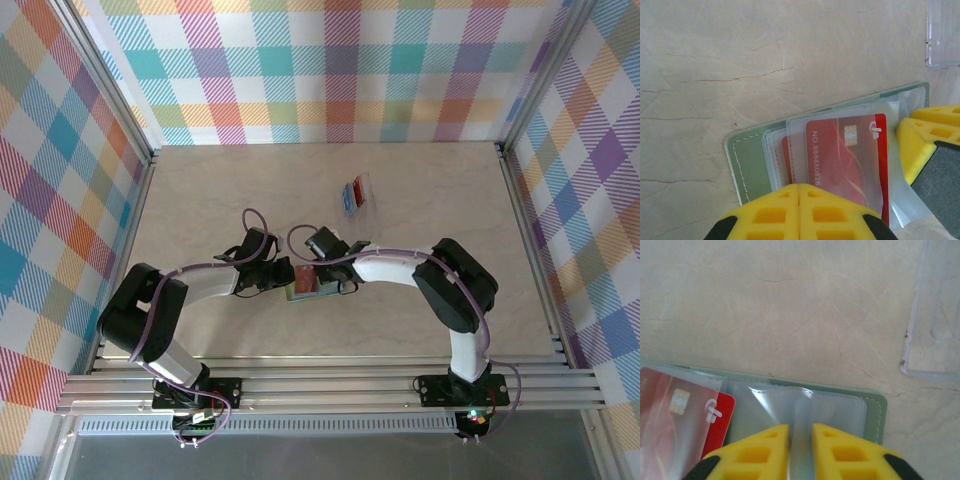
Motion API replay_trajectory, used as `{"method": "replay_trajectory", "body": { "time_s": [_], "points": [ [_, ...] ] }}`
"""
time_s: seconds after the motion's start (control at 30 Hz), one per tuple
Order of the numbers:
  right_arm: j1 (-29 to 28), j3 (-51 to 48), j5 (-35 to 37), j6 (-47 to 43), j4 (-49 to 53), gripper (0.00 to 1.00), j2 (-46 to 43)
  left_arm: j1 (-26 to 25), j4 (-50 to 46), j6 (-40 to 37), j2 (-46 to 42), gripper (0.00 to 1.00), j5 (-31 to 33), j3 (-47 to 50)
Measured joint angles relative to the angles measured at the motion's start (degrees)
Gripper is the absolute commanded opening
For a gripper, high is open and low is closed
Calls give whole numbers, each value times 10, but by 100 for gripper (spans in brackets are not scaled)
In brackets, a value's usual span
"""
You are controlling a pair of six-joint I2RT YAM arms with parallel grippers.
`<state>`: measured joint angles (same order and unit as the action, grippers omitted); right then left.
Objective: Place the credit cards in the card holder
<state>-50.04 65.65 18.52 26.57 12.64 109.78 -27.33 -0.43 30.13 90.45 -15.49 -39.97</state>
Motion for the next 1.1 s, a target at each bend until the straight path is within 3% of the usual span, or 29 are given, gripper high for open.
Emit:
{"method": "replay_trajectory", "body": {
  "time_s": [0.27, 0.67, 1.1],
  "points": [
    [-7, -25, 18, 11, -16, 0, -20, 0, 0, 0, 0, 7, -3, 0],
    [-8, -5, -5, 6, 67, 0, -43, -3, -26, 0, 0, 7, 0, 1],
    [-8, 45, -91, -3, 87, 0, -58, -3, -23, 2, 3, 7, -7, 1]
  ]
}}
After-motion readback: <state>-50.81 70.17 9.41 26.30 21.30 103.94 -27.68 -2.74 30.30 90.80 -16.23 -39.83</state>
